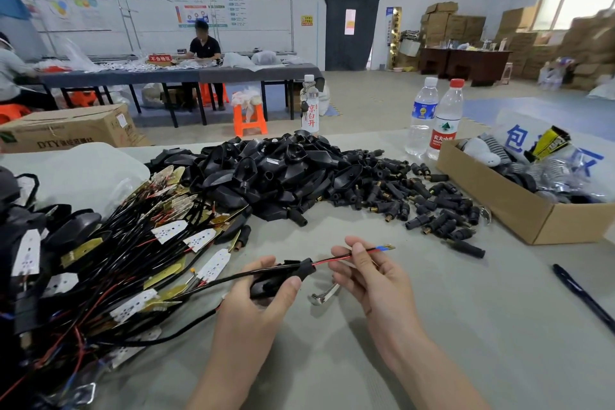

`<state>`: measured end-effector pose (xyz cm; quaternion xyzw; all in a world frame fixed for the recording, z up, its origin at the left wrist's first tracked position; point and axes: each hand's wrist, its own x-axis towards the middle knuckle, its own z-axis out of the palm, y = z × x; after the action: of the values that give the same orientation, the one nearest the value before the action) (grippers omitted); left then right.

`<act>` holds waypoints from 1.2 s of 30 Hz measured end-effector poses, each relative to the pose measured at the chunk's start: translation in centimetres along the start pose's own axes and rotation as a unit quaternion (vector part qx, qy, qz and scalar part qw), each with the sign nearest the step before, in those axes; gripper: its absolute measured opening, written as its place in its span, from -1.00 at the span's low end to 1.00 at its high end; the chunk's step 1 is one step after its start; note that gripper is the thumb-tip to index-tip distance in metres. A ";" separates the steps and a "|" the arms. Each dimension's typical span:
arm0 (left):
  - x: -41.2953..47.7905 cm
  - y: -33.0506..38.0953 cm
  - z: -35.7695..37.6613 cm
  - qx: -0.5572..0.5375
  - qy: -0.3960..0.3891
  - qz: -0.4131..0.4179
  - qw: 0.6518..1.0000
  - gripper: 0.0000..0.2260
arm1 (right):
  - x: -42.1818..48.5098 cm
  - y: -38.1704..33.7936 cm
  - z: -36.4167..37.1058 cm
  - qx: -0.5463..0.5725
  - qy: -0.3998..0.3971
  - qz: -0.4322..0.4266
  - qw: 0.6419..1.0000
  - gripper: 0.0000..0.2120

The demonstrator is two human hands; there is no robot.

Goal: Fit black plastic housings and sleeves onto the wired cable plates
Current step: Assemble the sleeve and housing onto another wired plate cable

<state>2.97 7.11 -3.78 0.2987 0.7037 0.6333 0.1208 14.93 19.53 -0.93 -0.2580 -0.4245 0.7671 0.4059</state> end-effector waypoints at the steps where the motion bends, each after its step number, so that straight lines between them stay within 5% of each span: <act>1: 0.0 0.0 0.0 -0.004 0.004 -0.002 1.000 -0.71 | 0.0 0.0 0.0 -0.016 -0.001 -0.006 1.000 -0.82; 8: -0.1 0.7 0.1 -0.026 0.023 0.009 0.999 -0.72 | 0.1 0.4 -0.2 -0.056 0.017 -0.039 0.998 -0.82; 14: -0.1 0.7 -0.1 -0.034 0.029 0.023 0.999 -0.76 | -0.6 1.8 1.2 0.038 -0.038 0.068 0.996 -0.75; 20: -0.2 1.1 -0.1 -0.053 -0.008 0.036 0.998 -0.89 | -0.6 2.2 1.4 -0.010 -0.040 0.057 0.997 -0.85; 23: -0.1 1.3 -0.6 -0.120 0.019 -0.005 0.993 -0.68 | -0.5 1.9 1.2 0.012 -0.020 0.056 0.998 -0.86; 26: 0.2 1.3 -0.9 -0.158 0.043 -0.038 0.986 -0.70 | -0.4 1.8 1.3 0.043 -0.011 0.069 0.997 -0.85; 36: -0.2 1.7 -0.5 -0.052 -0.003 0.037 0.998 -0.91 | -1.0 2.2 2.0 0.076 -0.061 0.086 0.992 -0.76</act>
<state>3.29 6.60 -2.11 0.3198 0.6577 0.6722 0.1152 13.09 17.16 -1.80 -0.2145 -0.3656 0.8433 0.3304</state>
